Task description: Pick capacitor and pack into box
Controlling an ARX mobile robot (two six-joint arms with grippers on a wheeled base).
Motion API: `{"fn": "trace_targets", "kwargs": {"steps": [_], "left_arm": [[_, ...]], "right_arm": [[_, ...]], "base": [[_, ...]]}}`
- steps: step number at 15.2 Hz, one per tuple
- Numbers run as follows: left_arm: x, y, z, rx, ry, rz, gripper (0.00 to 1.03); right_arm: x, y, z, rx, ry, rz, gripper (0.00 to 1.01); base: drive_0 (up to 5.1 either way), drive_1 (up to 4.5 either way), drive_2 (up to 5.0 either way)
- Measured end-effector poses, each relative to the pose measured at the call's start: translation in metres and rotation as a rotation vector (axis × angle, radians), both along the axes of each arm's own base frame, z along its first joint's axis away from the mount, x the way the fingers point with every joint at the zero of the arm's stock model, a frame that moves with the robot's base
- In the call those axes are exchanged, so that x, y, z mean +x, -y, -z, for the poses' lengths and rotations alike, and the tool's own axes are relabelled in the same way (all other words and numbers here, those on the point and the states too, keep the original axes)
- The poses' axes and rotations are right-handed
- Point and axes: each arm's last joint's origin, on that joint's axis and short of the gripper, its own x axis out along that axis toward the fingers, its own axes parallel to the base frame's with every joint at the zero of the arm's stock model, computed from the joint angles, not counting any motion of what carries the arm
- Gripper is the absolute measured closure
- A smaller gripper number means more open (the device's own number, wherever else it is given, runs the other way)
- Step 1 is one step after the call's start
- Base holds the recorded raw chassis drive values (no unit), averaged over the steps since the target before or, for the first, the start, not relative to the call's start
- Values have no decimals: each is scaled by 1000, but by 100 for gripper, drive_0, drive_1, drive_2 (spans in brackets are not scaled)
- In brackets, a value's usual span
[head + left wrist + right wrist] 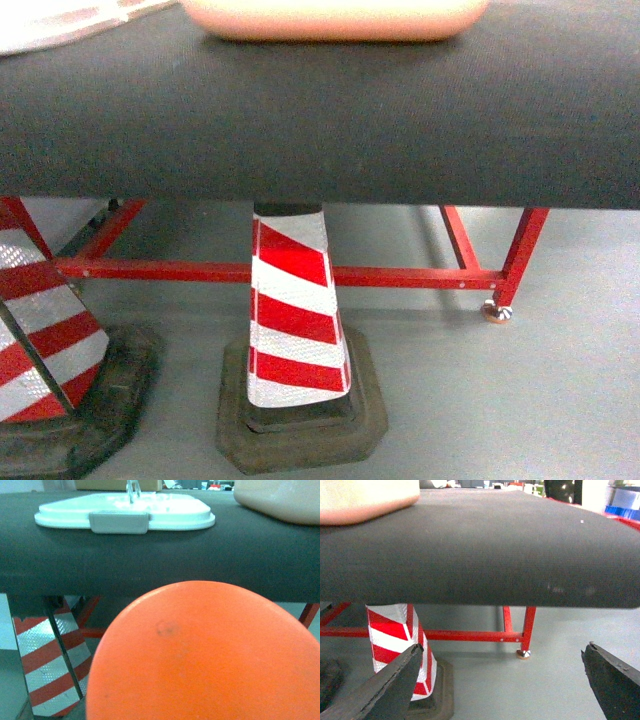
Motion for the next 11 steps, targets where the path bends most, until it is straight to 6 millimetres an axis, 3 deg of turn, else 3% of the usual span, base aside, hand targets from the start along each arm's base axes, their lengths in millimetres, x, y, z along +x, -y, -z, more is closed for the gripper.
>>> {"fn": "trace_targets", "kwargs": {"steps": [11], "left_arm": [[0, 0, 0, 5, 1, 0, 59]], "right_arm": [[0, 0, 0, 0, 1, 0, 3]], "base": [[0, 0, 0]]}}
